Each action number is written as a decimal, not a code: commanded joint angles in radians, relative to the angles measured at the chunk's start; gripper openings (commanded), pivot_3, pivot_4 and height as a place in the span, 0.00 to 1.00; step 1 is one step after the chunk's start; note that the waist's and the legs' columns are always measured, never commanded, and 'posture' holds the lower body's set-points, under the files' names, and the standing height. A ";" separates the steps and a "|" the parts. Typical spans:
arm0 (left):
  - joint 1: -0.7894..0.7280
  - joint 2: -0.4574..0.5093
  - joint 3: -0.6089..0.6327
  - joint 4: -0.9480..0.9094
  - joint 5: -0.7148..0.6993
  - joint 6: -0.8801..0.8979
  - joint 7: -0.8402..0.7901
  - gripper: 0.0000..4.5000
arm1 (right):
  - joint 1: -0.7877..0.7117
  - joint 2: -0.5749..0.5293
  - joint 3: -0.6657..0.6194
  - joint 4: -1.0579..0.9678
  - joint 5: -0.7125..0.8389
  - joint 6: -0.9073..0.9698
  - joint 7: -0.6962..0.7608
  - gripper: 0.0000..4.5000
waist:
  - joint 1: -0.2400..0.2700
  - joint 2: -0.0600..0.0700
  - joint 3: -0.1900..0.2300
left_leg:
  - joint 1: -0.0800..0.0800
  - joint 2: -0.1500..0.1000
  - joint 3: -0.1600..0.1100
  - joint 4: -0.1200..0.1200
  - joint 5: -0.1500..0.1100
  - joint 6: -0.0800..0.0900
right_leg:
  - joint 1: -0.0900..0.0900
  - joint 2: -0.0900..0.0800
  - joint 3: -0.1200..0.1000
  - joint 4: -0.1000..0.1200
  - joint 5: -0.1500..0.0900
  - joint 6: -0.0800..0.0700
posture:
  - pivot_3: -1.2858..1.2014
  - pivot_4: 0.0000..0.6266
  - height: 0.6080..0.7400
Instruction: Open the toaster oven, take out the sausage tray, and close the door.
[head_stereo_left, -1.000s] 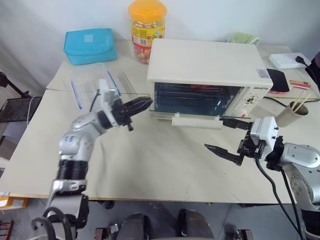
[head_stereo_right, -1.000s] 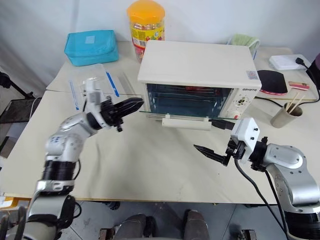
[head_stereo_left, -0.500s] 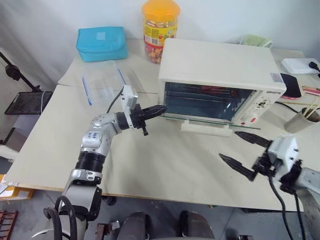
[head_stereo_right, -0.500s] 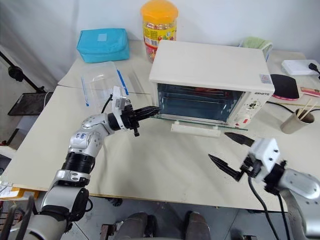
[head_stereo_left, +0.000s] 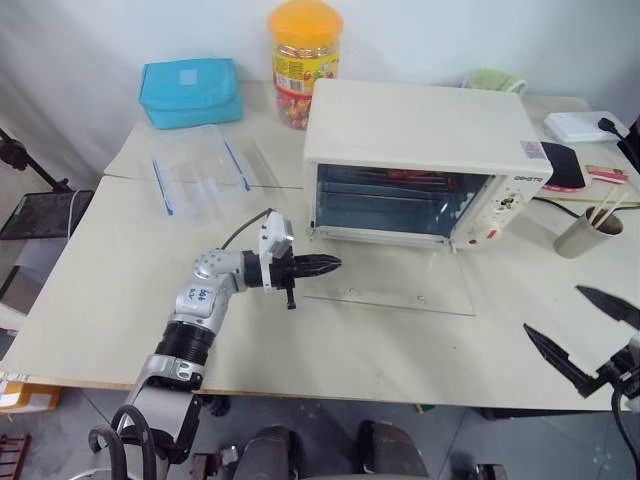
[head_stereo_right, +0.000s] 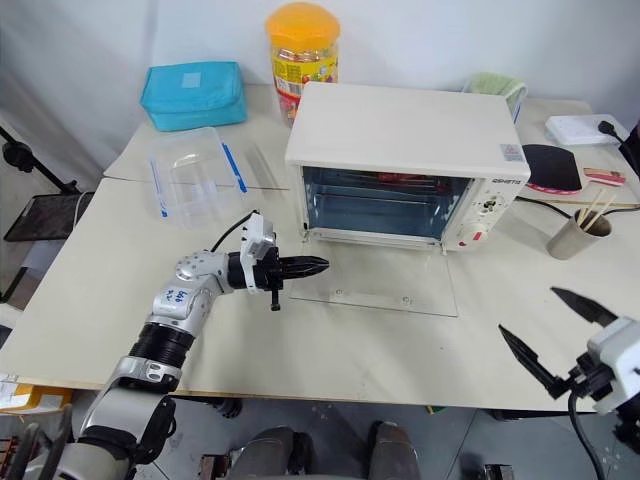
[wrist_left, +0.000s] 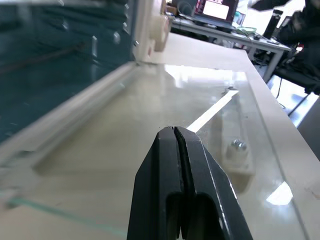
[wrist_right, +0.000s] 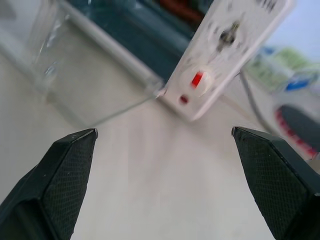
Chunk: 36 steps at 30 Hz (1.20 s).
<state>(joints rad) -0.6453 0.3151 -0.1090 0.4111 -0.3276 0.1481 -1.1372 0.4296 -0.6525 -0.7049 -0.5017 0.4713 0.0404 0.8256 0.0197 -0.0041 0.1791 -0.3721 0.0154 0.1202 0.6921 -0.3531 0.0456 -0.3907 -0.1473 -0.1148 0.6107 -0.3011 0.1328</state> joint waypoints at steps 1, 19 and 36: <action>0.051 0.009 0.000 -0.046 0.016 -0.029 0.009 0.00 | -0.122 -0.058 0.112 -0.061 -0.064 0.021 -0.053 1.00 | -0.003 0.000 0.000 | 0.000 0.000 0.000 0.000 0.000 0.000 | 0.000 0.000 0.000 0.000 0.000 0.000 | 0.52 0.24 1.00; 0.367 0.104 0.190 -0.506 -0.157 0.146 0.156 0.39 | -1.003 0.137 1.007 0.434 -0.940 0.022 -0.515 1.00 | -0.026 0.001 0.000 | -0.003 0.000 -0.003 0.003 0.000 0.000 | -0.002 -0.002 -0.003 0.003 0.000 -0.001 | 0.52 0.24 1.00; 0.473 0.085 0.266 -0.703 -0.234 0.135 0.296 0.80 | -1.325 0.291 1.113 0.976 -1.121 -0.152 -0.728 0.74 | -0.057 0.001 0.000 | -0.004 0.000 -0.005 -0.001 0.000 -0.001 | -0.002 -0.001 -0.005 0.002 -0.001 -0.001 | 0.52 0.24 1.00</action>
<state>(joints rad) -0.1833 0.3999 0.1514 -0.2438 -0.5391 0.2845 -0.8494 -0.8693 -0.3698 0.3985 0.4855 -0.6334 -0.0825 0.1237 -0.0372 -0.0032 0.1788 -0.3762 0.0154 0.1157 0.6907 -0.3526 0.0446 -0.3932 -0.1487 -0.1193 0.6124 -0.3017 0.1317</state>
